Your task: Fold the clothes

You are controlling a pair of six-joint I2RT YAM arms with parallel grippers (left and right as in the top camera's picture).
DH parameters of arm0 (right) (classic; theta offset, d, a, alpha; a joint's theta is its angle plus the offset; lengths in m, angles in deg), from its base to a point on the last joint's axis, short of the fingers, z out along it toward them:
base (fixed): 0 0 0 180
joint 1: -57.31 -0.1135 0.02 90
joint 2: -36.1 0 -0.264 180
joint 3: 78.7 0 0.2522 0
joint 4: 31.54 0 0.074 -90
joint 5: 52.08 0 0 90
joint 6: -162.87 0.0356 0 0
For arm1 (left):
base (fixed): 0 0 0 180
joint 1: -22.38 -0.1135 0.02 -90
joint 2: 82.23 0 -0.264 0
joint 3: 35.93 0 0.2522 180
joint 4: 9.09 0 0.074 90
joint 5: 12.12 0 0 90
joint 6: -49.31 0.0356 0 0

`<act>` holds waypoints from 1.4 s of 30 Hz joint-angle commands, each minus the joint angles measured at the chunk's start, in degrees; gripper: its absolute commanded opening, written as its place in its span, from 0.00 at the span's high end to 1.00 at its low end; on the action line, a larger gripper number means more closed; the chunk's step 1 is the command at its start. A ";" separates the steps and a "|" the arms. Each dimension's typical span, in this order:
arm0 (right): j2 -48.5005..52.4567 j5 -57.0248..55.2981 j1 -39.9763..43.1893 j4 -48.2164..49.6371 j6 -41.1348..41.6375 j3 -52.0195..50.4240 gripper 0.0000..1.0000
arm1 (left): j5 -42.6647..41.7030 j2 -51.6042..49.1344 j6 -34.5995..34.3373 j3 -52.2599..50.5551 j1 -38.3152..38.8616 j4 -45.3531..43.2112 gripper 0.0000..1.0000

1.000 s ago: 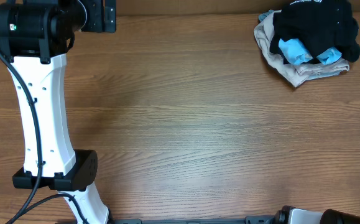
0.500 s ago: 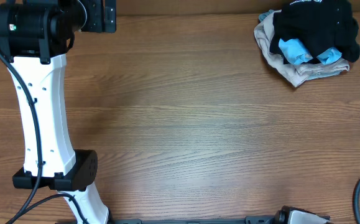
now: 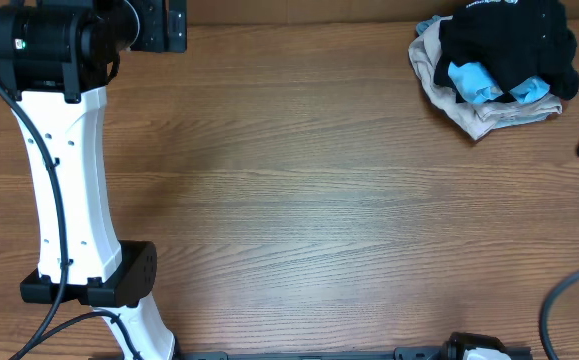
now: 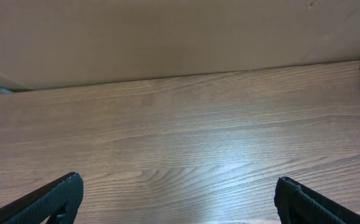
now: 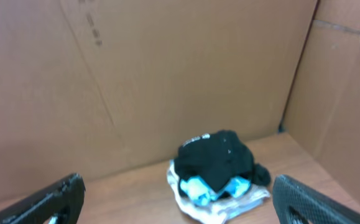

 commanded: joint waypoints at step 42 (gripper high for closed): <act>-62.23 7.58 -2.95 60.39 5.35 -112.26 0.00 | 0.74 -0.17 -0.13 0.09 0.11 -0.13 0.00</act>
